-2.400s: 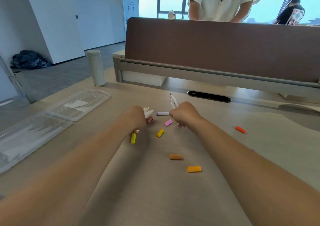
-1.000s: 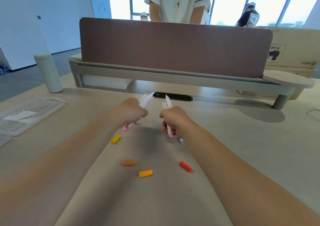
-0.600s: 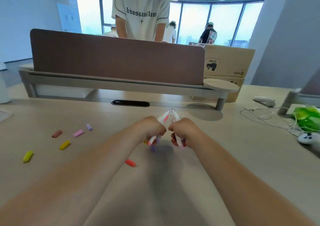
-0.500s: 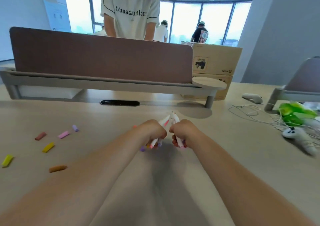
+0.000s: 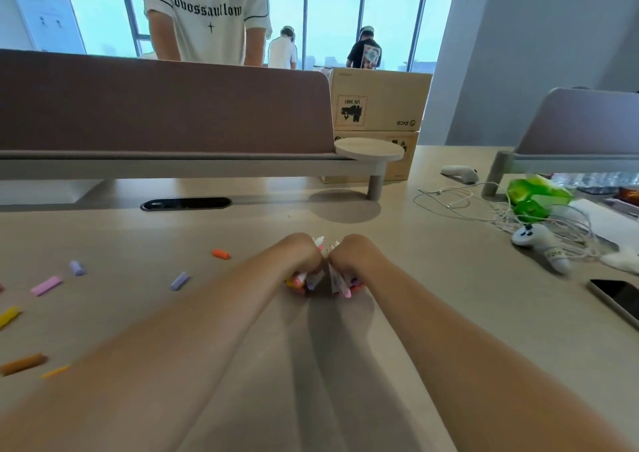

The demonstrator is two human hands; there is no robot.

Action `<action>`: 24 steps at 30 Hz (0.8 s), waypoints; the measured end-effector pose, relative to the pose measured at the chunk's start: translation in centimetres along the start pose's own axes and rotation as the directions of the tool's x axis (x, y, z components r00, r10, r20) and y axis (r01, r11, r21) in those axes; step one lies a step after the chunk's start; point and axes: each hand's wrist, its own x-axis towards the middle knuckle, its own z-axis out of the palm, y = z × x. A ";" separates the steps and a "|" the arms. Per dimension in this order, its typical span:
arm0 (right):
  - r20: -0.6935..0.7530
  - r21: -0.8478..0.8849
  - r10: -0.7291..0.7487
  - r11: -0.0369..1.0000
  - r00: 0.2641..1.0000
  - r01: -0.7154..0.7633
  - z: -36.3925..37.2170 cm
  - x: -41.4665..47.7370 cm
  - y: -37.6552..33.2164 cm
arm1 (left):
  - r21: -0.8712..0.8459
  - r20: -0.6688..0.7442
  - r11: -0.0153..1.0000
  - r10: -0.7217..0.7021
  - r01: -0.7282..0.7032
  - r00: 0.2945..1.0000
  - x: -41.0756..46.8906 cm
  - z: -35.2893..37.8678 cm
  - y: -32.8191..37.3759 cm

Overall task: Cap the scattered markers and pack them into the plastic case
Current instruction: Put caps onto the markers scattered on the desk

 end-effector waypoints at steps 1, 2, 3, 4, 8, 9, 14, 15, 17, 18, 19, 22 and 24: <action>-0.002 -0.044 -0.011 0.999 1.000 0.011 -0.1 -0.3 0.0 | -0.001 0.021 1.000 0.007 -0.007 1.000 -0.3 -0.1 0.2; -0.012 -0.061 -0.013 0.998 1.000 0.012 -0.5 -0.7 -0.2 | -0.008 0.053 1.000 0.027 -0.027 0.998 -0.8 -0.1 0.4; -0.028 -0.085 -0.039 0.996 0.999 0.037 -0.4 -0.8 0.0 | 0.002 0.086 0.999 0.036 -0.036 0.996 -0.9 -0.1 0.6; -0.051 -0.104 -0.056 0.993 0.997 0.050 -0.2 -0.7 0.2 | -0.011 0.062 0.999 0.045 -0.044 0.997 -0.9 -0.1 0.8; -0.174 0.042 -0.021 0.999 0.985 0.028 0.5 -0.1 0.9 | -0.126 -0.060 0.991 0.045 -0.052 0.997 -0.6 0.4 0.5; -0.176 0.026 -0.005 1.000 0.984 0.009 0.4 -0.1 1.0 | -0.140 -0.108 0.988 0.055 -0.070 0.993 -0.3 0.5 0.3; -0.137 -0.069 -0.030 0.997 0.990 0.021 0.4 0.0 1.0 | -0.240 -0.161 0.970 -0.009 -0.031 0.987 0.1 0.9 0.2; -0.132 -0.090 -0.033 0.996 0.991 0.022 0.4 0.0 1.0 | -0.272 -0.211 0.961 -0.008 -0.051 0.978 0.2 1.0 0.0; -0.131 -0.138 -0.034 0.990 0.991 0.016 0.5 -0.1 1.0 | -0.333 -0.288 0.937 0.004 -0.104 0.958 0.1 1.1 -0.4; -0.129 -0.175 -0.040 0.984 0.991 0.017 0.5 -0.1 0.9 | -0.334 -0.300 0.936 0.005 -0.110 0.954 -0.1 1.2 -0.6; -0.132 -0.190 -0.044 0.982 0.990 0.018 0.5 0.0 0.9 | -0.313 -0.297 0.944 0.006 -0.103 0.955 -0.2 1.3 -0.7; -0.122 -0.222 -0.041 0.975 0.992 0.013 0.6 -0.1 0.9 | -0.260 -0.228 0.964 -0.009 -0.051 0.974 -1.0 1.4 -0.5; -0.122 -0.216 -0.029 0.976 0.992 0.001 0.7 -0.1 0.9 | -0.278 -0.223 0.960 -0.028 -0.037 0.974 -1.0 1.5 -0.7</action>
